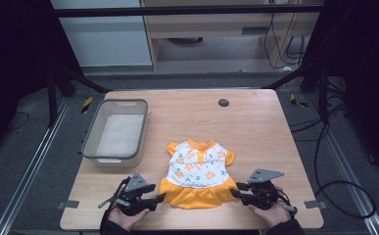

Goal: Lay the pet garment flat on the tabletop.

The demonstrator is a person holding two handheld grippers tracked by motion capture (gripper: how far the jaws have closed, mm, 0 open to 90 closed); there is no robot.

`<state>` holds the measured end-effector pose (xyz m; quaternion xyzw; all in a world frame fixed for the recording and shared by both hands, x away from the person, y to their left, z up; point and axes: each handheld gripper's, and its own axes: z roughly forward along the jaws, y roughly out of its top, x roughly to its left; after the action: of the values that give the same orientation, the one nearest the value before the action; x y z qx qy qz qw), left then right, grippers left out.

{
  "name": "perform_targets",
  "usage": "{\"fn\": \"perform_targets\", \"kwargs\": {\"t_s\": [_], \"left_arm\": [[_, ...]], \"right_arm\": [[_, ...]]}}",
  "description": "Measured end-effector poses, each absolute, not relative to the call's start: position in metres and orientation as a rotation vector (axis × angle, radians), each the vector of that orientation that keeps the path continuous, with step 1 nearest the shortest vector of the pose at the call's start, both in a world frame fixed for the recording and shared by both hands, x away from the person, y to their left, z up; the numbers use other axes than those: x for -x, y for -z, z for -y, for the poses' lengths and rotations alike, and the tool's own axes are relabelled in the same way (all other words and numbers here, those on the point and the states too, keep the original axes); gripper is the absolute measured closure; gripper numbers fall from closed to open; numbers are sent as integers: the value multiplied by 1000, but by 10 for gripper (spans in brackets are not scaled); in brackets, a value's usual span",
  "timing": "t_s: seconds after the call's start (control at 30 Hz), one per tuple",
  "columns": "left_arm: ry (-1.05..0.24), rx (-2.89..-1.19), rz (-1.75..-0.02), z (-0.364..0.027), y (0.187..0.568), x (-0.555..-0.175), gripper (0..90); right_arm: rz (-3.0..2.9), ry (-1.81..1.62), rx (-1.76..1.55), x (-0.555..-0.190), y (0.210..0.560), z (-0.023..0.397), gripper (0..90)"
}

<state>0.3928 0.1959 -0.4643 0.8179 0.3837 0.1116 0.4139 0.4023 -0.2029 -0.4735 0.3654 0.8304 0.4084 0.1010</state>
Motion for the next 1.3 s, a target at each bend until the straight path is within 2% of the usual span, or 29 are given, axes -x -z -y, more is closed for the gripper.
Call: {"fn": "perform_targets", "kwargs": {"t_s": [0.13, 0.33, 0.57, 0.67, 0.83, 1.0, 1.2, 1.3], "left_arm": [[-314, -1989, -939, -201, 453, -393, 341], [-380, -1926, -931, -207, 434, -407, 332], [-444, -1885, -955, -205, 421, -443, 342], [-486, -1894, -974, -194, 418, -471, 342], [-549, -1946, -975, -178, 421, -503, 346], [-547, -1969, -991, -165, 434, -529, 354], [-499, -2031, -1017, -152, 457, -548, 366], [-518, -2091, -1012, -144, 470, -552, 388]], "right_arm": [[-2395, -1264, -1068, -401, 465, 205, 540], [-2300, -1333, -1062, -410, 449, 208, 487], [-2197, -1333, -1065, -439, 432, 203, 431], [-2162, -1330, -1098, -460, 430, 201, 411], [-2131, -1283, -1140, -493, 438, 195, 398], [-2152, -1206, -1147, -516, 455, 189, 412], [-2204, -1132, -1201, -529, 479, 185, 441], [-2239, -1096, -1214, -531, 489, 185, 463]]}}
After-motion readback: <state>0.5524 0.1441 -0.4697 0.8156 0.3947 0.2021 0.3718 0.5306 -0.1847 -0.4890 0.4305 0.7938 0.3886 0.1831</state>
